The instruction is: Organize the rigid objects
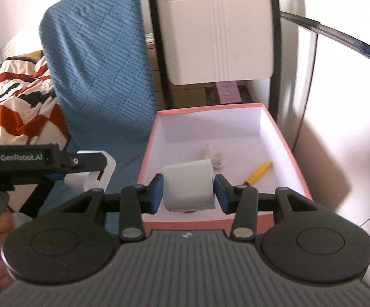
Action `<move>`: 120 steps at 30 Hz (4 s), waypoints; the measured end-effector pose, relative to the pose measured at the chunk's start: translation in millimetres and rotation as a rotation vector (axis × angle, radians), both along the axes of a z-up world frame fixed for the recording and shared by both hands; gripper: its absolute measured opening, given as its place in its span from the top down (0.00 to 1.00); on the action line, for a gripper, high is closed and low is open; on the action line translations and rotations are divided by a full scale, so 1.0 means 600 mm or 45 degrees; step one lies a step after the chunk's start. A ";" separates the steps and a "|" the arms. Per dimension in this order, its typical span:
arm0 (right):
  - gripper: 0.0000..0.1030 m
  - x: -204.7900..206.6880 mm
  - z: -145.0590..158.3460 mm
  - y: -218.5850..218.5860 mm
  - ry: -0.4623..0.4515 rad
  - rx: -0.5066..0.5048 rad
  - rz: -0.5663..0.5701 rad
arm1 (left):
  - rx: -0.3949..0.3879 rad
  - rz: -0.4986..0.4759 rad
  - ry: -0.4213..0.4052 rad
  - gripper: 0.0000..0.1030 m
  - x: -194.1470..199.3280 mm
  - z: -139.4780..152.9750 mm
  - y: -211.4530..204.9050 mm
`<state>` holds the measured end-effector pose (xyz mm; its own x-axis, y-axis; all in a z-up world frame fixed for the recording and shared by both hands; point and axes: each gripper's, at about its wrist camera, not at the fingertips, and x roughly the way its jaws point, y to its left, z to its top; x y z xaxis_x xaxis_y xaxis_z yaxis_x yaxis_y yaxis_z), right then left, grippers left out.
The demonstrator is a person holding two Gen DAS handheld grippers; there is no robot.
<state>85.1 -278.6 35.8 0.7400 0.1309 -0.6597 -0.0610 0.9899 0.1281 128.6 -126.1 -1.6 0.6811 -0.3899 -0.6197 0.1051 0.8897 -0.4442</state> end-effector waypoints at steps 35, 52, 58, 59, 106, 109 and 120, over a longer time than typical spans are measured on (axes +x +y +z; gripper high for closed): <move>0.54 0.197 -0.219 -0.166 0.395 0.075 -0.079 | 0.145 -0.150 0.275 0.41 0.254 -0.176 -0.159; 0.55 0.169 -0.168 -0.158 0.325 0.080 -0.115 | 0.094 -0.131 0.153 0.40 0.198 -0.104 -0.141; 0.55 0.137 -0.127 -0.127 0.257 0.049 -0.117 | 0.084 -0.101 0.073 0.39 0.155 -0.060 -0.116; 0.55 0.132 -0.119 -0.124 0.245 0.052 -0.118 | 0.086 -0.099 0.055 0.38 0.145 -0.052 -0.113; 0.09 -0.105 -0.009 0.060 -0.054 -0.058 -0.172 | 0.203 -0.008 -0.181 0.00 -0.123 0.028 0.063; 0.09 -0.108 -0.009 0.064 -0.058 -0.071 -0.165 | 0.217 0.001 -0.180 0.00 -0.124 0.024 0.066; 0.09 -0.112 -0.015 0.062 -0.036 -0.058 -0.175 | 0.269 0.034 -0.178 0.00 -0.120 0.014 0.065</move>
<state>17.9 -241.2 26.9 0.7673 -0.0022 -0.6413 0.0724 0.9939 0.0831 56.9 -87.1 6.6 0.7742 -0.2425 -0.5846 0.1275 0.9645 -0.2312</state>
